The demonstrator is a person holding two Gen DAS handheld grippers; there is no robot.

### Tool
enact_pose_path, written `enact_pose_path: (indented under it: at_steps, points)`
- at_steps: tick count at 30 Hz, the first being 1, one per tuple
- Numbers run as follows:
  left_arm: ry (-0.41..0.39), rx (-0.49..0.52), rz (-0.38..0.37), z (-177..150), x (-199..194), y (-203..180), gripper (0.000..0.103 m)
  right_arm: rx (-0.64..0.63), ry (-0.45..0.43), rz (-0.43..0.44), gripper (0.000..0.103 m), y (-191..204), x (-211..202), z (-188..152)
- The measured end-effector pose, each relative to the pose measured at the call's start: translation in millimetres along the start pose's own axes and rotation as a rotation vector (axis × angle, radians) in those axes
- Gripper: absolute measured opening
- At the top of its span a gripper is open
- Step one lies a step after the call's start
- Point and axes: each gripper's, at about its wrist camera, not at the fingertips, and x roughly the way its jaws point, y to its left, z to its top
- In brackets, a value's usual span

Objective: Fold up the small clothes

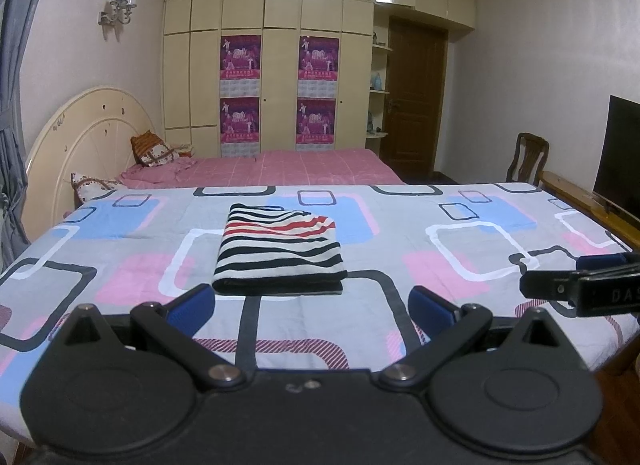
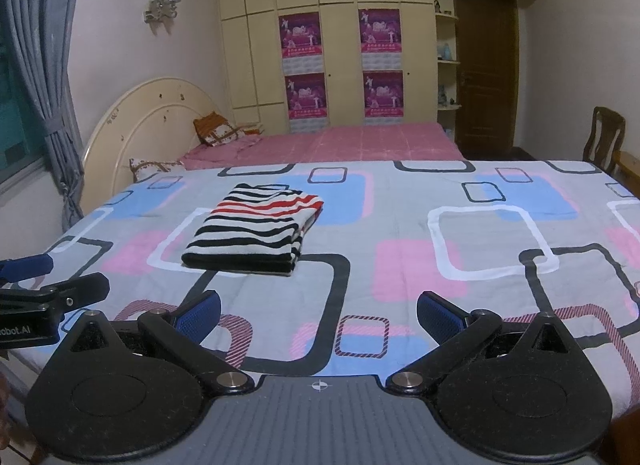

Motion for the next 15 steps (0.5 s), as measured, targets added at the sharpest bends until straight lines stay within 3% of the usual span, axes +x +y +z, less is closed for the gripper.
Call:
enact_pose_path:
  at_steps: [15]
  points:
    - [-0.004,0.000,0.001,-1.0,-1.4,0.9,0.103,-0.005,-0.006,0.000,0.103,1.2,-1.0,0.0]
